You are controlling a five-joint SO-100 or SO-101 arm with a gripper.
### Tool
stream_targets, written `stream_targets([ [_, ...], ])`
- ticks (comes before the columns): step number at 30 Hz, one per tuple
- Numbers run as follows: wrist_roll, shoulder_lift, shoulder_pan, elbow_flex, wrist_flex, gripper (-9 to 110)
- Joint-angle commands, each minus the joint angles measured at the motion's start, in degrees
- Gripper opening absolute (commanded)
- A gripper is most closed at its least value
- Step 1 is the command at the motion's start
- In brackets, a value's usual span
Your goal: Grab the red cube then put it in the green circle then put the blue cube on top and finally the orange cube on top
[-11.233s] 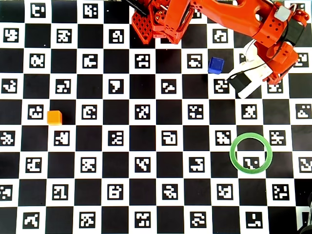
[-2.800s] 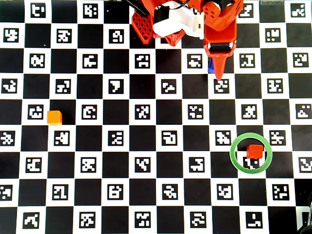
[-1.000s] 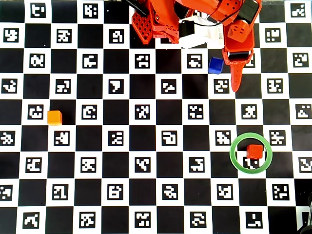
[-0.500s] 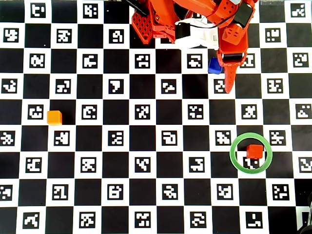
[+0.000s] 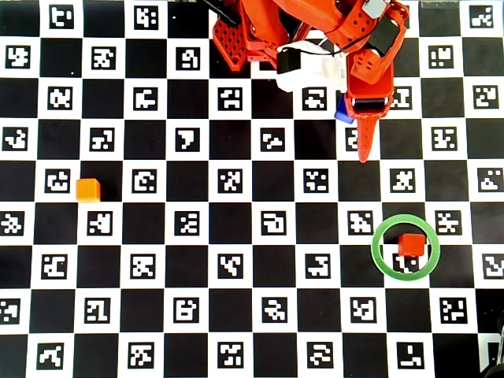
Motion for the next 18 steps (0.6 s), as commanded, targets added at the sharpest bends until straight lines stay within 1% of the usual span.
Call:
stream_targets([
  [1, 0.26, 0.7, 0.0, 2.72, -0.88, 59],
  [12, -0.7, 0.53, 0.18, 5.45, -1.49, 58],
  [18, -2.46, 0.62, 2.11, 6.59, 0.09, 56],
])
